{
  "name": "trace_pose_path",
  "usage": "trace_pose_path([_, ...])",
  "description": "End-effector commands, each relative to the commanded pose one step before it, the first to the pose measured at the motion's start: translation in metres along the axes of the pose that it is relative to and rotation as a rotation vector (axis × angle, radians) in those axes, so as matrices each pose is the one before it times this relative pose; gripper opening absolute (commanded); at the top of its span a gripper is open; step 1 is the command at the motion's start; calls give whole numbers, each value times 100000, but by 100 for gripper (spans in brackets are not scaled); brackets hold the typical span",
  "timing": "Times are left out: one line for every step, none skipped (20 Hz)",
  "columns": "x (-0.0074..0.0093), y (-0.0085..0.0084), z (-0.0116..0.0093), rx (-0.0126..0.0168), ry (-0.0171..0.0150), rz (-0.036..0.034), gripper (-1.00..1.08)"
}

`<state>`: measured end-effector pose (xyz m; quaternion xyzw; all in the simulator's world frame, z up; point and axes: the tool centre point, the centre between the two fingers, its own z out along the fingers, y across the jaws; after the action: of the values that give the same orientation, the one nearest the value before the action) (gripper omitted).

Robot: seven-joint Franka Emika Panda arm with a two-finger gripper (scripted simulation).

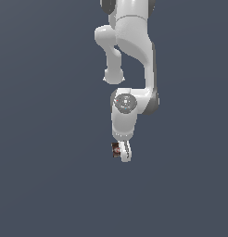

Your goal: Pick up the object and move it to a goal position.

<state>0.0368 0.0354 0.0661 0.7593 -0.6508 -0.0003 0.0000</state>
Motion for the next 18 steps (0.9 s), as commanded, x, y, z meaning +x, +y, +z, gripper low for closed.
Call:
trace_pose_path([11,-21,31,40,36,776,100])
trace_pose_path([-9,15,-14,-31,-22,-472,100])
trace_pose_path([-3,1,39,0,0,0,100])
trace_pose_path([-8,2,116,0,0,0,100])
trace_pose_path([-13,3,193,0,0,0,100])
trace_pose_path([27,9,268,2,-3,69,100])
trace_pose_path([-24,7,345,0,0,0,100])
trace_pose_path([34,17,419,2,-4,98,100])
trace_pose_path([-3,17,493,1,-2,49,100])
trace_pose_path([4,22,564,1,-2,69,100])
trace_pose_path([2,23,603,1,-2,69,100])
trace_pose_path([7,18,530,1,-2,69,100])
trace_pose_path([2,9,446,2,0,49,100])
trace_pose_path([-22,-3,364,0,0,0,100])
trace_pose_path([18,-11,277,6,4,48,100])
trace_pose_path([-5,-25,199,0,0,0,100])
trace_pose_path([2,-34,119,0,0,0,100])
trace_pose_path([7,-36,49,0,0,0,100])
